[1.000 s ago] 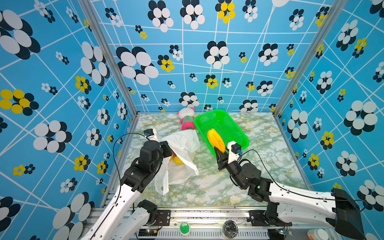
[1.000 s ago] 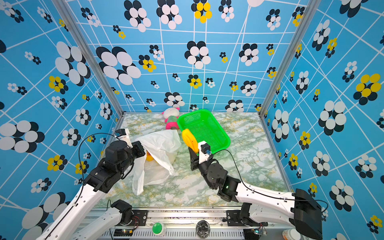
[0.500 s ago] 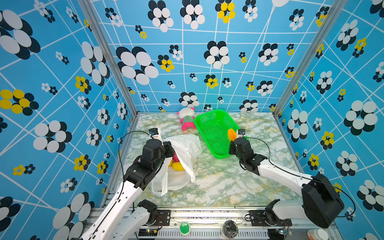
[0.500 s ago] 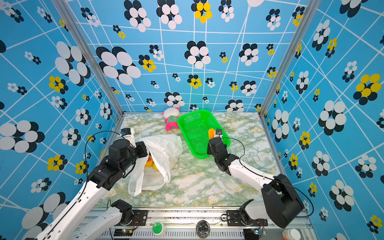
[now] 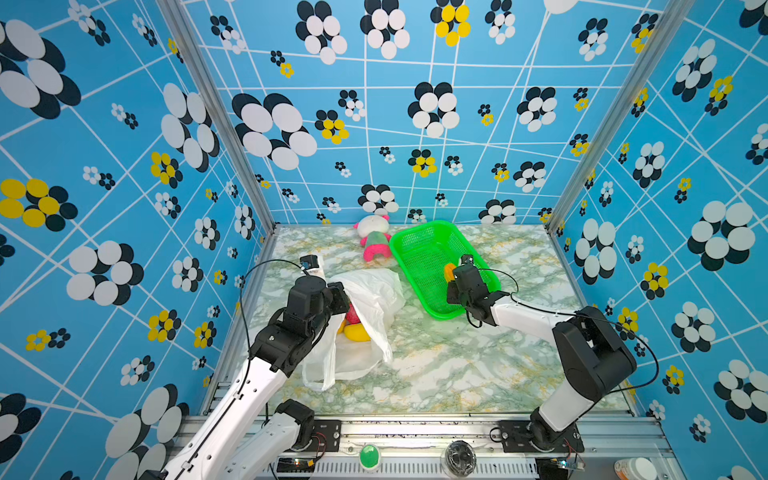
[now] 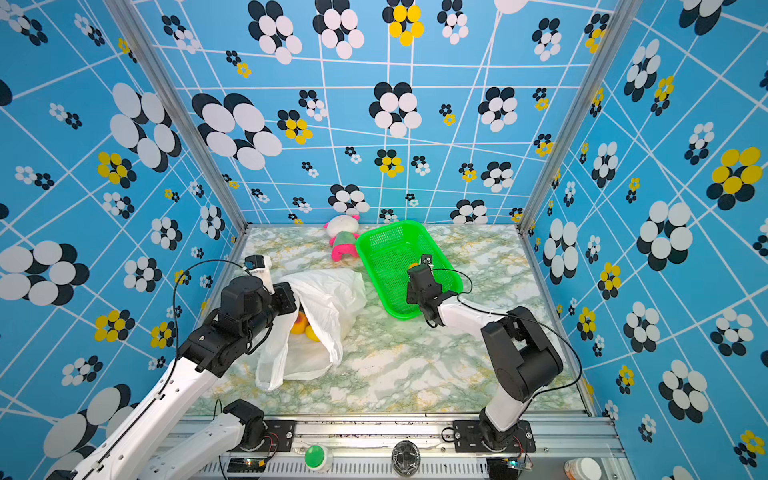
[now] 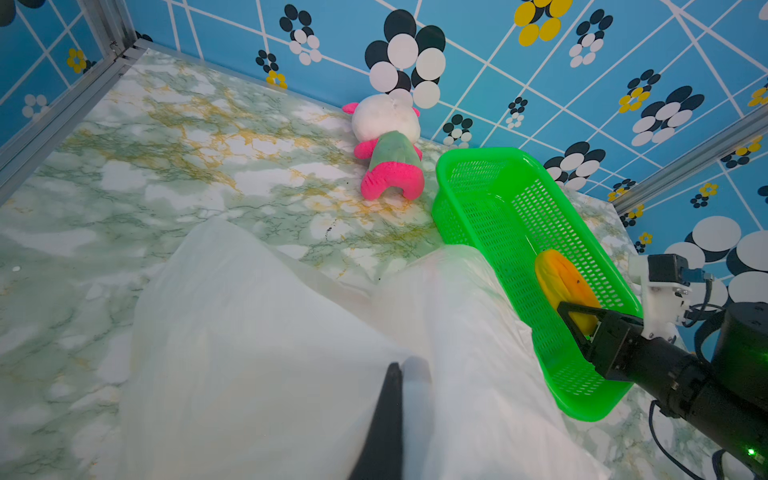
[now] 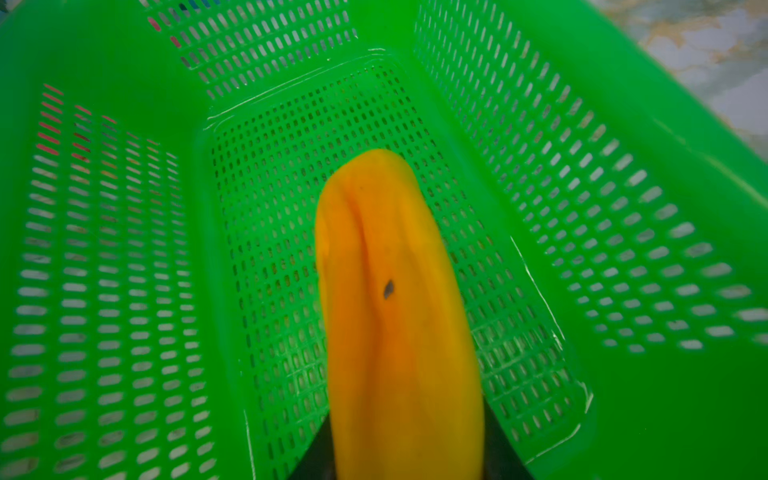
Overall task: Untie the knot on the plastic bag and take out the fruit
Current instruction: 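Lower the mango into the green basket and open the right gripper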
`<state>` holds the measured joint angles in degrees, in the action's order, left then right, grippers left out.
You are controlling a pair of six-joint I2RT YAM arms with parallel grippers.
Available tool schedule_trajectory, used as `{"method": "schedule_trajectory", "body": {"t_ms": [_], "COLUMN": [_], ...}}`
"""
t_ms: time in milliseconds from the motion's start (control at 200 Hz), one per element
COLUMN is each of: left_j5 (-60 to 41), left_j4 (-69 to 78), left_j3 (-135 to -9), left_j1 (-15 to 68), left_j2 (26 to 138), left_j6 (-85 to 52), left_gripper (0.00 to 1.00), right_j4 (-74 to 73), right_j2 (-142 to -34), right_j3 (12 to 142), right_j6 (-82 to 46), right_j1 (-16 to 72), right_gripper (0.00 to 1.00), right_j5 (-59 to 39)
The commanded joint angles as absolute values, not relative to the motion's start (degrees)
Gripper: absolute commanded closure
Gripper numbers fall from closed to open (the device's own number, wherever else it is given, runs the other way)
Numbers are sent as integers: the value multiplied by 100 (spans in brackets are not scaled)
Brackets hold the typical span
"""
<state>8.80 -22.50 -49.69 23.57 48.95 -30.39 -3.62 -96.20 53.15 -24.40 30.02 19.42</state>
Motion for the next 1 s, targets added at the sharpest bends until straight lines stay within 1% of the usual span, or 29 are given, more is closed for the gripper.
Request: {"method": "schedule_trajectory", "body": {"t_ms": [0,100,285,345,710,995], "left_j5": [888,896,896,905,924,919], "left_j4": [-2352,-2349,-2372,-2378,-2402,-2425], "left_j3": [-5124,-5123,-5124,-5124,-5133,-5132], "left_j1": [2292,2280,2277,2271,2242,2235], "left_j2": [4830,4834,4860,4868,4869,4860], "left_j6": [-2948,-2947,-2962,-2966,-2988,-3002], "left_gripper": [100,100,100,100,100,100], "right_j4": [-190,-242,-204,-180,-141,52], "right_j2": [-9409,-9136,-8976,-9033,-9328,-9873], "right_j3": [5094,4887,4761,4792,4956,5351], "right_j6": [-2700,-2740,-2716,-2705,-2682,-2566], "right_j1": [2988,2986,2988,2989,2988,2945], "right_gripper": [92,87,62,58,55,53], "right_j5": [2223,2528,2790,2819,2848,2732]}}
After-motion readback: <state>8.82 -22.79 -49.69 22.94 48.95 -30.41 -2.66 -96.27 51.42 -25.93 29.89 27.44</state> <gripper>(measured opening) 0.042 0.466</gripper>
